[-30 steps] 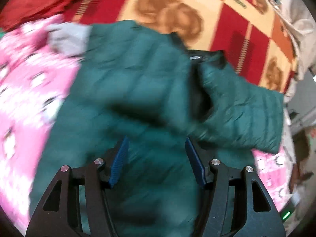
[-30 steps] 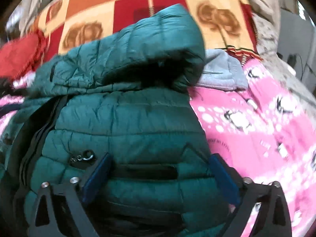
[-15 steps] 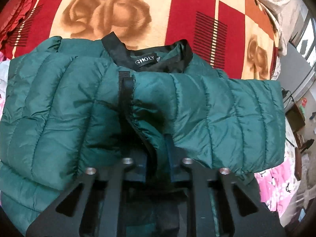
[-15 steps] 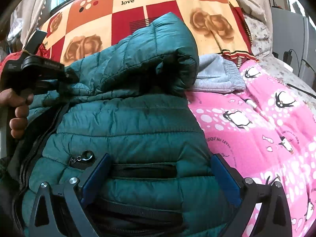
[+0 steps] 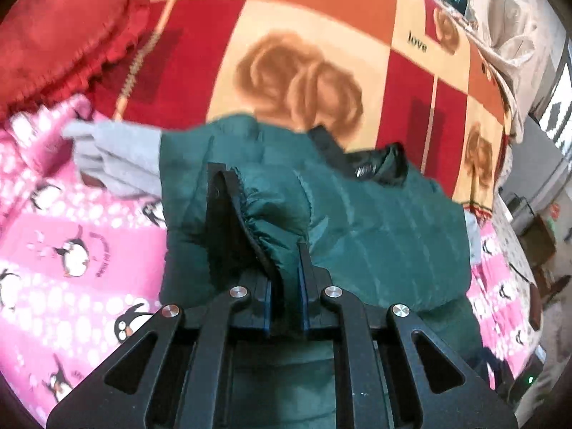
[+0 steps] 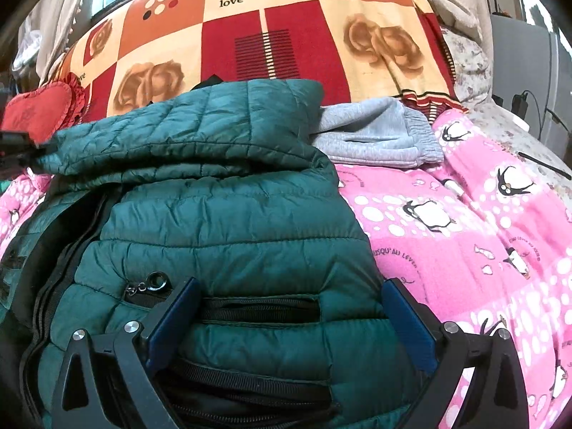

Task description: Fold large clothes

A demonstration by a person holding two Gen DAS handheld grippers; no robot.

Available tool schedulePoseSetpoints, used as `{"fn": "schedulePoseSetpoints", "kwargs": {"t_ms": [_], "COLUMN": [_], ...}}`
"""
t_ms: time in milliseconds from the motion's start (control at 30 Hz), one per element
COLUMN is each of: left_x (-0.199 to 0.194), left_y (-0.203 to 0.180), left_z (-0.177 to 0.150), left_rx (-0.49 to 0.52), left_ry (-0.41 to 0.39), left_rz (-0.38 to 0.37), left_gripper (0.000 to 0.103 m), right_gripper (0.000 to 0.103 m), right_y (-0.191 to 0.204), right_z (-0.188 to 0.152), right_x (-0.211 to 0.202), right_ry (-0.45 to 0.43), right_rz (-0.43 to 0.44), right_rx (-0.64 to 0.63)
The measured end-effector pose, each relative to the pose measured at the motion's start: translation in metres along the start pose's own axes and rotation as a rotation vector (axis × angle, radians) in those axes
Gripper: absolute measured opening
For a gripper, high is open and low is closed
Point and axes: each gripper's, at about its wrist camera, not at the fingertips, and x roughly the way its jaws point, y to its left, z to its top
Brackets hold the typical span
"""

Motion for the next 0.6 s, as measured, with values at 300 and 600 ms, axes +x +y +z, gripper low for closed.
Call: {"fn": "schedulePoseSetpoints", "kwargs": {"t_ms": [300,600], "left_x": [-0.033,-0.026], "left_y": [0.012,-0.047], "left_z": [-0.015,0.002], "left_rx": [-0.046,0.038], "left_ry": [-0.034,-0.112], "left_rz": [0.032,0.01], "left_gripper": [0.021,0.027], "right_gripper": [0.095,0.043], "right_y": [-0.03,0.004], "right_z": [0.037,0.15], "right_x": [-0.004,0.024], "right_ry": [0.176,-0.009], "right_rz": [0.146,0.215], "right_rx": [0.07,-0.084]}}
